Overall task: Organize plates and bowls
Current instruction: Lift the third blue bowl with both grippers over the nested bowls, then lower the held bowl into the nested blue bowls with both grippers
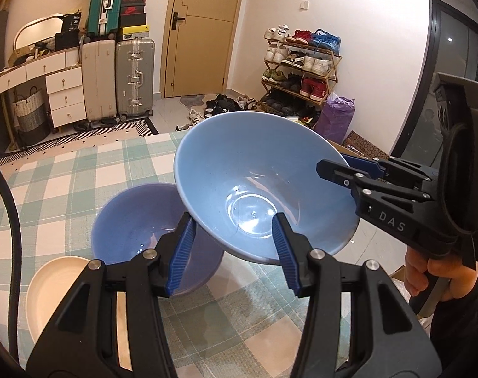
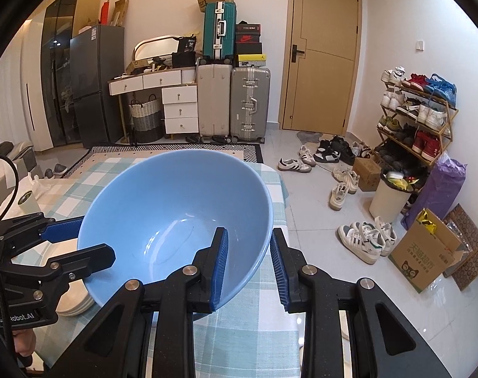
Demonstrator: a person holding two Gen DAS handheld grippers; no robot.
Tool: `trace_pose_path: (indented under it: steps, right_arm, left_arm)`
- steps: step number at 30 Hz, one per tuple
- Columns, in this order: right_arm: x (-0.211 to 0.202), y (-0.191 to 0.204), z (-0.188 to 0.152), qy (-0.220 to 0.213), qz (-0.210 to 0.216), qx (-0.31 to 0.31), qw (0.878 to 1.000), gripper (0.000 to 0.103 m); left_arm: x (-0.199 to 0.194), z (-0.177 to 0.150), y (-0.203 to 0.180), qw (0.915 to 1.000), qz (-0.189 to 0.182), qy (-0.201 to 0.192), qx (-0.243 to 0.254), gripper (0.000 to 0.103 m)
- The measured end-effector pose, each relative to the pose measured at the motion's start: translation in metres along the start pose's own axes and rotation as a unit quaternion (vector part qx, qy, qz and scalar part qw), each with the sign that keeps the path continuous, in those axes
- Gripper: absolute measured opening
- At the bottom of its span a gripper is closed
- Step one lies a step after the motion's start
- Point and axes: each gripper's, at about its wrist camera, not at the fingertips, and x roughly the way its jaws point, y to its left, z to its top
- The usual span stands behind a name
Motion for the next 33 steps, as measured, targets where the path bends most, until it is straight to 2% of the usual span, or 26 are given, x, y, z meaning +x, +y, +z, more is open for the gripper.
trace_pose_path:
  steps: [18,33]
  right_arm:
    - [0.012,0.059,0.019,-0.009,0.032,-0.019,0.999,0.028]
    - [0.050,0.096,0.023,0.007,0.057,-0.028,0.998,0.028]
  left_arm:
    - [-0.051,-0.004,0.048,0.9986,0.040,-0.021,-0.030,0.047]
    - [-0.046,-0.012,0.088,0.9966,0.064,-0.010,-0.052,0.047]
